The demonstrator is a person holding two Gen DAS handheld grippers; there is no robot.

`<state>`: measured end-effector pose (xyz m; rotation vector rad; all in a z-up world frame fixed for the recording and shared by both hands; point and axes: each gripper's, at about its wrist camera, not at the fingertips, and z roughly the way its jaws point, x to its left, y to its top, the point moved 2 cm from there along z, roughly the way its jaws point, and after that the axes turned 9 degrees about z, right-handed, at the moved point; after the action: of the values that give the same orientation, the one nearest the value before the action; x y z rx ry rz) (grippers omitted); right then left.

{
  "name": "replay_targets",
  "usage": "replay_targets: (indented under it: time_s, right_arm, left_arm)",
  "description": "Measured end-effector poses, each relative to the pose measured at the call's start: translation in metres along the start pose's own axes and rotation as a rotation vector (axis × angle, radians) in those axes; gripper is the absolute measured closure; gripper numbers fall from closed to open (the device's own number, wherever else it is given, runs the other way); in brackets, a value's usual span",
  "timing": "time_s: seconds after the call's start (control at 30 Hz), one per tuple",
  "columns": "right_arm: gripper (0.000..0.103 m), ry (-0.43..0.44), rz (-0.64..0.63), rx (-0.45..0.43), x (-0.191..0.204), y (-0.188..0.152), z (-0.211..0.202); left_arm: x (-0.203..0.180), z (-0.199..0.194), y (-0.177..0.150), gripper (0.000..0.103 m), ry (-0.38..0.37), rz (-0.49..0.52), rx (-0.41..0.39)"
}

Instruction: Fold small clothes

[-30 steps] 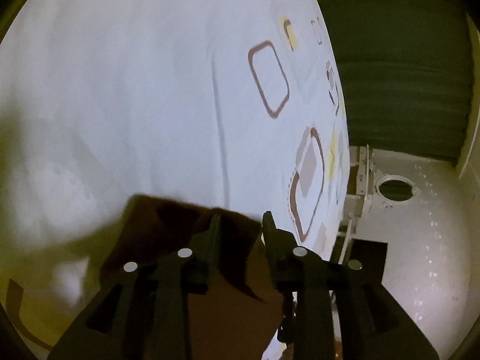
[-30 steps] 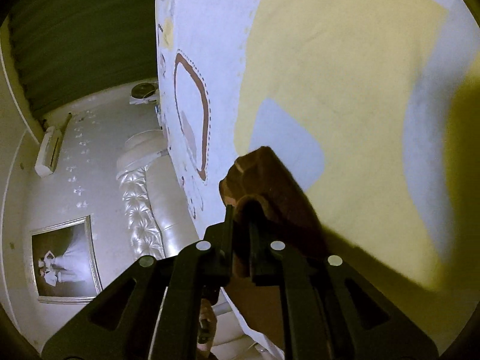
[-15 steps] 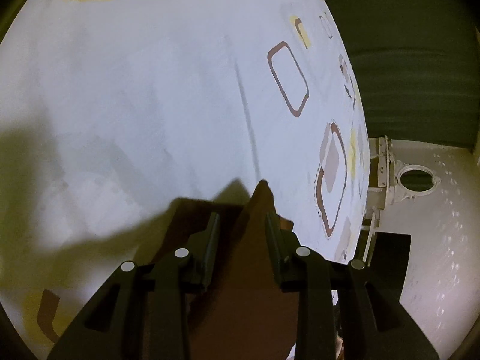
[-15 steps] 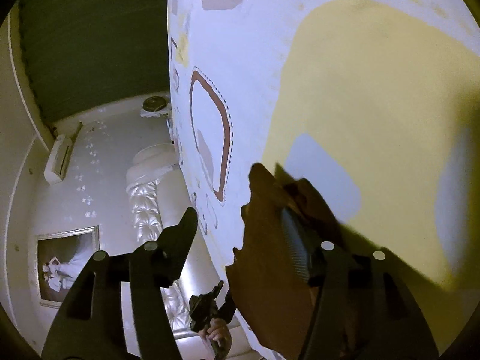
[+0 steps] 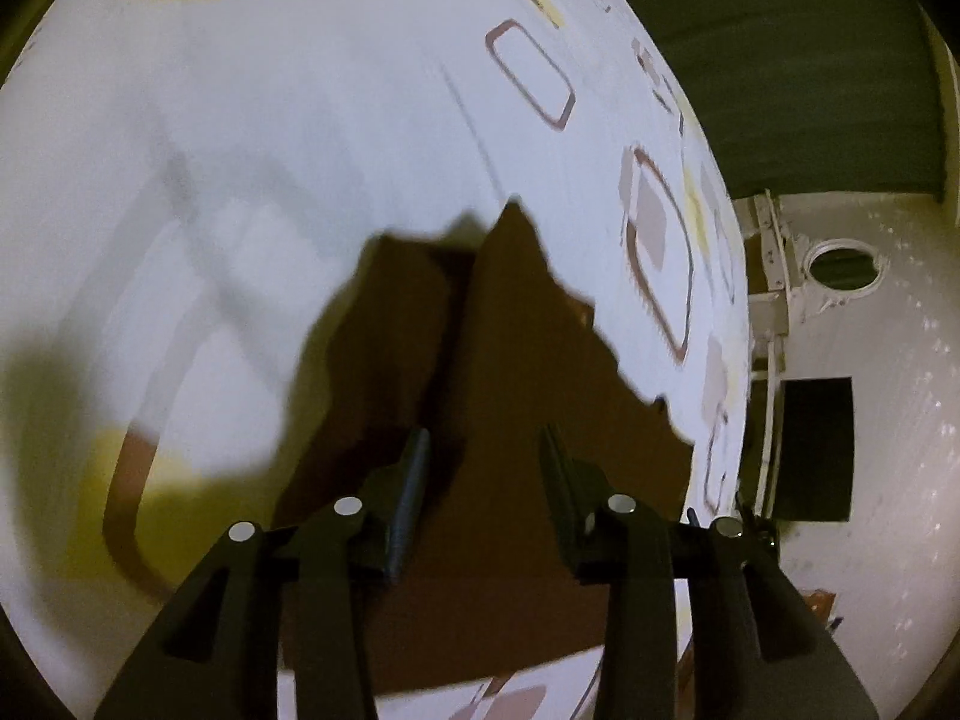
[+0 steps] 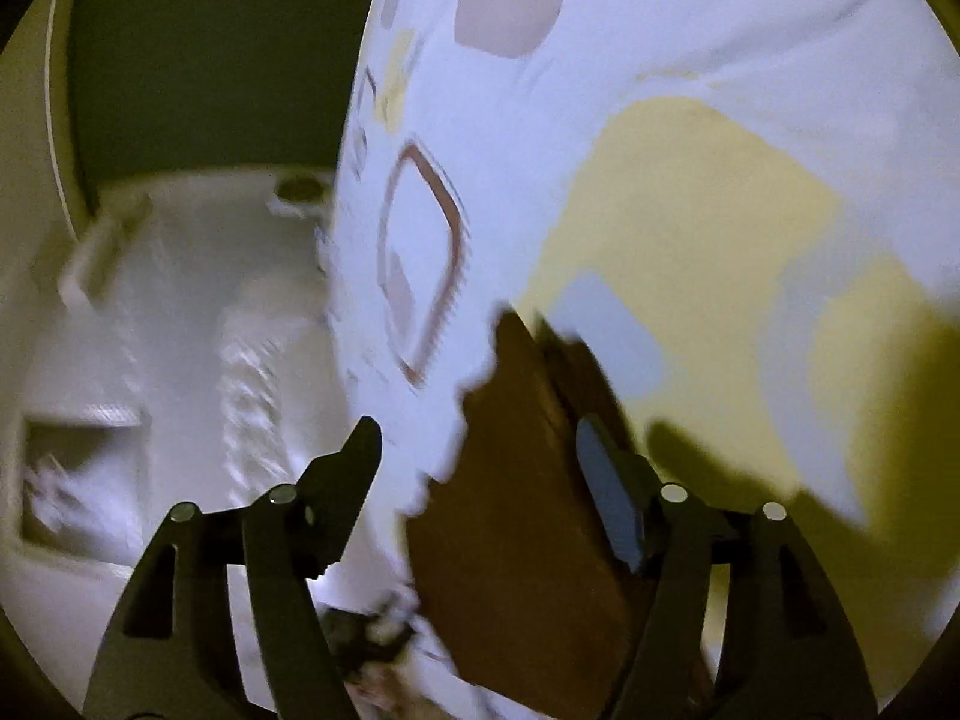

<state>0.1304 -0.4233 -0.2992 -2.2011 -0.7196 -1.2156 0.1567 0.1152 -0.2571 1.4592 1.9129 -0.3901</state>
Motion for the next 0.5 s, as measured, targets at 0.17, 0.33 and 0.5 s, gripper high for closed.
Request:
replay_targets:
  time_s: [0.17,0.33,0.5]
  right_arm:
    - [0.036,-0.121,-0.024,0.054,-0.040,-0.044,-0.032]
    - [0.036,-0.116,0.047,0.119,-0.079,-0.078,-0.044]
    - [0.036,-0.083,0.038,0.177,-0.083,-0.095,-0.038]
  left_arm:
    - [0.009,-0.014,-0.043,0.046,0.002,-0.018,0.009]
    - [0.028,-0.022,-0.085,0.042,-0.007,-0.100,0.005]
    - [0.050,-0.020,-0.106,0.034,-0.065,-0.224,-0.006]
